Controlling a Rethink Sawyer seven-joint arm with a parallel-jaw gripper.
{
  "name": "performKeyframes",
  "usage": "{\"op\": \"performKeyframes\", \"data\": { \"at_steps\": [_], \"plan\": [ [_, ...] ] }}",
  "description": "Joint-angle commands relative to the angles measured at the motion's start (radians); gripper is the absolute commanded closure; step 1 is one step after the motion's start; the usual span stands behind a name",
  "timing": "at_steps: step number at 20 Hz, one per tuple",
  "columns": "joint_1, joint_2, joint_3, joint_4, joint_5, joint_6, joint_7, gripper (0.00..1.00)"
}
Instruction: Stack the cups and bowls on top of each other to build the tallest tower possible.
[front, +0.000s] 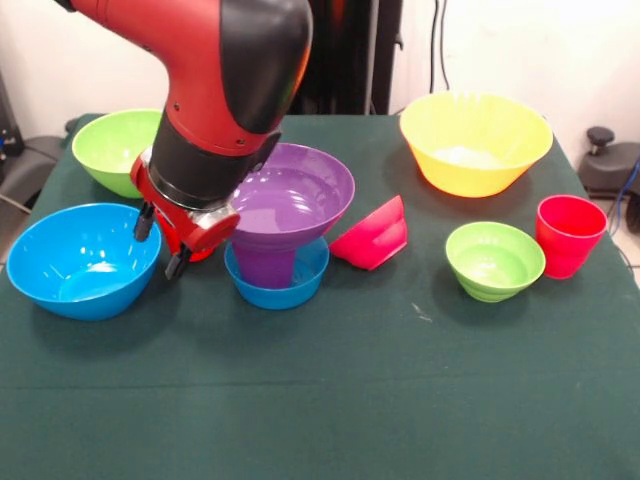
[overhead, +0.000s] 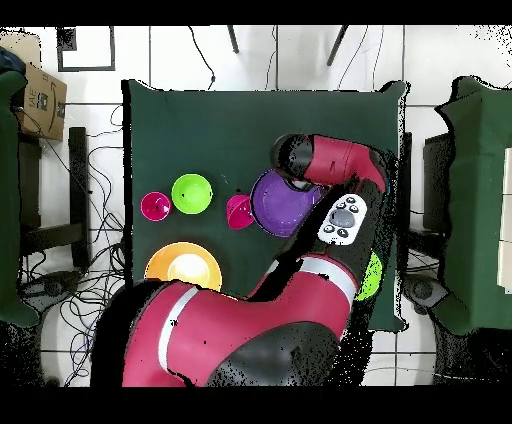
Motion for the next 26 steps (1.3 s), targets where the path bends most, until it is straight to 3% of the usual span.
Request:
{"op": "performKeyframes", "data": {
  "at_steps": [1,26],
  "plan": [
    [-0.035,-0.006,0.207,0.073,-0.123,-0.037,-0.252,0.0],
    [-0.075,-0.009,0.276,0.096,-0.261,-0.109,-0.163,0.0]
  ]
}}
